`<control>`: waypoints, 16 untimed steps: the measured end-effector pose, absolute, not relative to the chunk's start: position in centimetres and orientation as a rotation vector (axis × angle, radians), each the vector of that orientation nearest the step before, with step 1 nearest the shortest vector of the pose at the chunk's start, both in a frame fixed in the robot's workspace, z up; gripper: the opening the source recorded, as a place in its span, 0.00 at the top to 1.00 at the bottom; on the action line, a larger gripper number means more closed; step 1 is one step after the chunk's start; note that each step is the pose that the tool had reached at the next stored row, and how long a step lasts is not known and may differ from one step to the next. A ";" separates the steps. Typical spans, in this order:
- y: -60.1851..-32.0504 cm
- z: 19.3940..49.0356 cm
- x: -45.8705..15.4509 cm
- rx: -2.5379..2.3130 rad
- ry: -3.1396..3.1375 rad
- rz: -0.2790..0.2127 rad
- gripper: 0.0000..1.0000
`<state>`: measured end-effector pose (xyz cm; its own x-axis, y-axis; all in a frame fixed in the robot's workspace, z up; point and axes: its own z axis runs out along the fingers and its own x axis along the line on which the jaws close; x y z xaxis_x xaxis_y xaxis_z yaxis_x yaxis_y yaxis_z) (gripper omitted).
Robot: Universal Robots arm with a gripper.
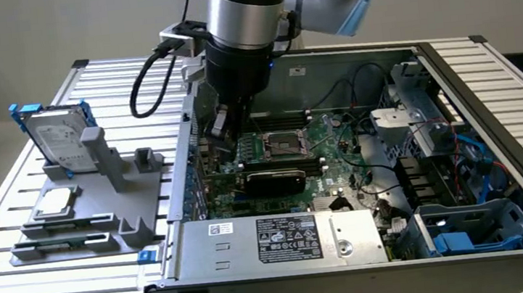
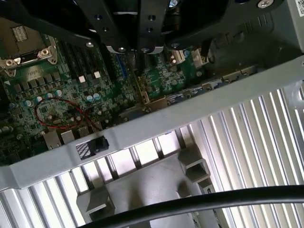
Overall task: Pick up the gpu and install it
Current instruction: 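Press down on the gpu until it lock into place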
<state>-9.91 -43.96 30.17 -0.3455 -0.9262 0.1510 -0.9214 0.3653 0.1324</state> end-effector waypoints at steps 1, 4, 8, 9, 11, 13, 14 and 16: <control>-44.0 30.2 -9.6 1.665 -2.424 -0.035 0.89; -44.0 30.2 -8.6 1.666 -2.423 -0.035 0.89; -44.0 30.2 -7.6 1.671 -2.421 -0.037 0.89; -44.0 30.2 -7.4 1.673 -2.422 -0.042 0.89; -44.0 30.3 -7.4 1.672 -2.421 -0.045 0.89; -44.0 30.3 -7.4 1.670 -2.422 -0.045 0.89; -44.0 30.3 -7.4 1.670 -2.422 -0.045 0.89; -44.0 30.3 -7.4 1.668 -2.423 -0.045 0.89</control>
<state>-7.38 -43.96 30.27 -0.3435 -0.9278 0.1457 -0.9217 0.3628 0.1374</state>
